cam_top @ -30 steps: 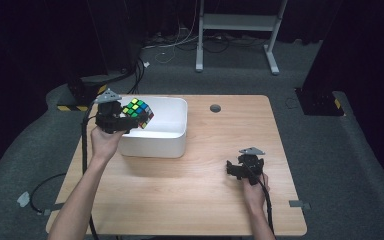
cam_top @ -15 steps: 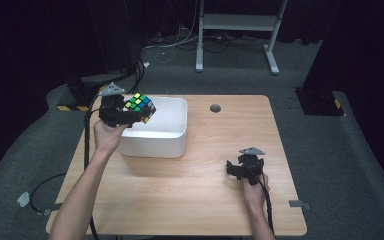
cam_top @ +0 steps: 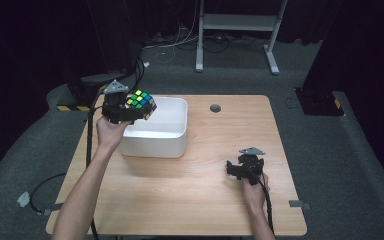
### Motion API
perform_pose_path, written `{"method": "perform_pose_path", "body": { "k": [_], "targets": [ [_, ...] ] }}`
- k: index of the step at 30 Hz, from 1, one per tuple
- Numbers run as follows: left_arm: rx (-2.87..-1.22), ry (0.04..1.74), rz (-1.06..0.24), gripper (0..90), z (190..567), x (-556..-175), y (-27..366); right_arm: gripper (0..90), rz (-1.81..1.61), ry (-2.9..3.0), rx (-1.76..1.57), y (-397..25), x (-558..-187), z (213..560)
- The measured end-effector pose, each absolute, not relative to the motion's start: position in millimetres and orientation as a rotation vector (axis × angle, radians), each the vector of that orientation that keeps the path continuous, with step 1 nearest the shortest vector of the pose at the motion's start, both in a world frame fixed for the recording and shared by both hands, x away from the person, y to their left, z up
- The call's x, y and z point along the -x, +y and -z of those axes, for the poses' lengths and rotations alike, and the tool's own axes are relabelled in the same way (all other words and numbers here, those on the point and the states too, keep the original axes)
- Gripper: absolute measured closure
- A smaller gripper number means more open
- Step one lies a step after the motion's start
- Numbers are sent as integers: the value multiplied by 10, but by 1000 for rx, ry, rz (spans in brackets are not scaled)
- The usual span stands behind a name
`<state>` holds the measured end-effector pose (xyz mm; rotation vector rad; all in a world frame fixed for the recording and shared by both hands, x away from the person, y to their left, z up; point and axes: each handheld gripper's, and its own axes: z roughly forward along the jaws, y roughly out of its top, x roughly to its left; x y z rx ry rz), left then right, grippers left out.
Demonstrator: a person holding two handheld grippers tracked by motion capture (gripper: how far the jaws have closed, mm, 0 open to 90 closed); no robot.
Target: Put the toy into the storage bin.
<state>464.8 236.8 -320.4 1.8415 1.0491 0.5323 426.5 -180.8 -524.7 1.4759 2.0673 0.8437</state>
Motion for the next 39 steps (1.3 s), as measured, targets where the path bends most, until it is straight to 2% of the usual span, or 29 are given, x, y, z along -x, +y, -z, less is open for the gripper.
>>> {"method": "perform_pose_path", "body": {
  "k": [23, 39],
  "targets": [
    [-1826, 1099, -537, 336, 3223, -4861, 2341, 138, -844, 2067, -1476, -1808, -4265, 5247],
    [-1851, 1135, -552, 336, 3370, -5020, 2230, 138, -844, 2067, -1476, -1808, -4265, 5247]
  ]
}}
